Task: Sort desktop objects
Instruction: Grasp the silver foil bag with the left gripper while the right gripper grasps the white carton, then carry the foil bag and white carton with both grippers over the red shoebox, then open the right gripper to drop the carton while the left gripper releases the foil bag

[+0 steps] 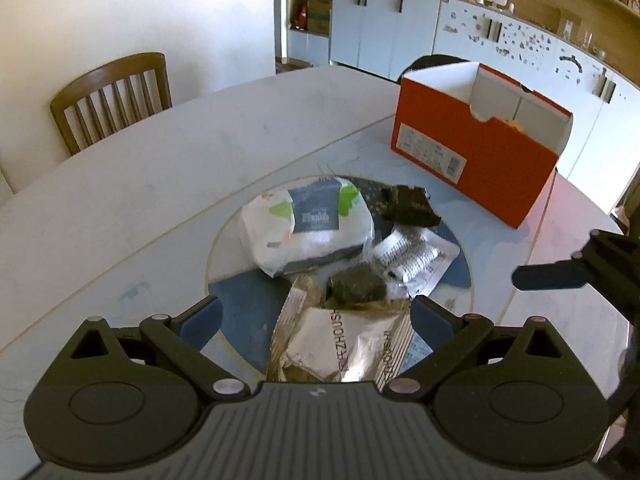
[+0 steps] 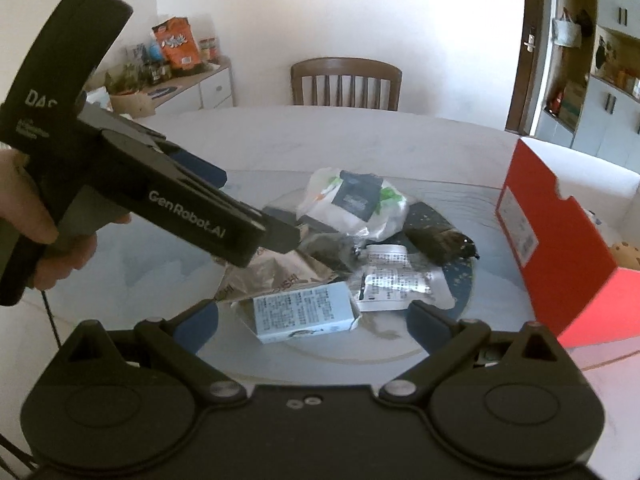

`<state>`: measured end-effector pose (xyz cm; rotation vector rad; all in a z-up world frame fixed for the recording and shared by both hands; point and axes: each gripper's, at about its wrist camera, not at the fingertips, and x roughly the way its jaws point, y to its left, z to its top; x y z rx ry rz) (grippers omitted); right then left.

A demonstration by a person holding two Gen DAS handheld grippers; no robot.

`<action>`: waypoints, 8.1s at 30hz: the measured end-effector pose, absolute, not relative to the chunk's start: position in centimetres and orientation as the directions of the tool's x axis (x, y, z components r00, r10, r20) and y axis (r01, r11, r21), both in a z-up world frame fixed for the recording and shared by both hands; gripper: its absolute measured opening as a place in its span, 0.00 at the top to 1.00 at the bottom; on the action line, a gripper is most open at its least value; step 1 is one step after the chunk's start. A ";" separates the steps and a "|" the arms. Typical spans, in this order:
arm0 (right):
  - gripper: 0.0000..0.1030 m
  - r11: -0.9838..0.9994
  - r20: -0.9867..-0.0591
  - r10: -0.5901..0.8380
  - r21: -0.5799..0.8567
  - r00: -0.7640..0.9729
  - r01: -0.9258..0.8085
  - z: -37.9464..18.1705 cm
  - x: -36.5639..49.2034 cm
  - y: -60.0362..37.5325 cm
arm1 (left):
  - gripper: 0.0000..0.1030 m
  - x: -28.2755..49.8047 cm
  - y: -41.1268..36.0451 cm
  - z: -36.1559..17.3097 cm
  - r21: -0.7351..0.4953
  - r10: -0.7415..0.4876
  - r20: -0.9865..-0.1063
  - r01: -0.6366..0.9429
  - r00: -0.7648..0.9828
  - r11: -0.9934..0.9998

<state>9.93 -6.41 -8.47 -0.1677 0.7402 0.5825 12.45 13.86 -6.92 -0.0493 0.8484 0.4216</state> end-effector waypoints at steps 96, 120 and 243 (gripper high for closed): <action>0.32 0.862 -0.744 0.368 0.049 0.557 -0.505 -7.0 11.5 -17.2 | 0.52 14.9 6.3 -6.8 -0.059 0.165 -0.774 -0.330 0.611 0.942; 0.32 0.884 -0.704 0.374 0.075 0.603 -0.461 -2.3 16.1 -27.4 | 0.52 23.1 1.1 -3.3 -0.073 0.130 -0.727 -0.264 0.674 0.962; 0.14 0.802 -0.787 0.471 0.194 0.398 -0.565 -4.3 37.7 -34.5 | 0.24 43.8 0.4 -7.1 -0.025 0.195 -0.823 -0.377 0.533 0.926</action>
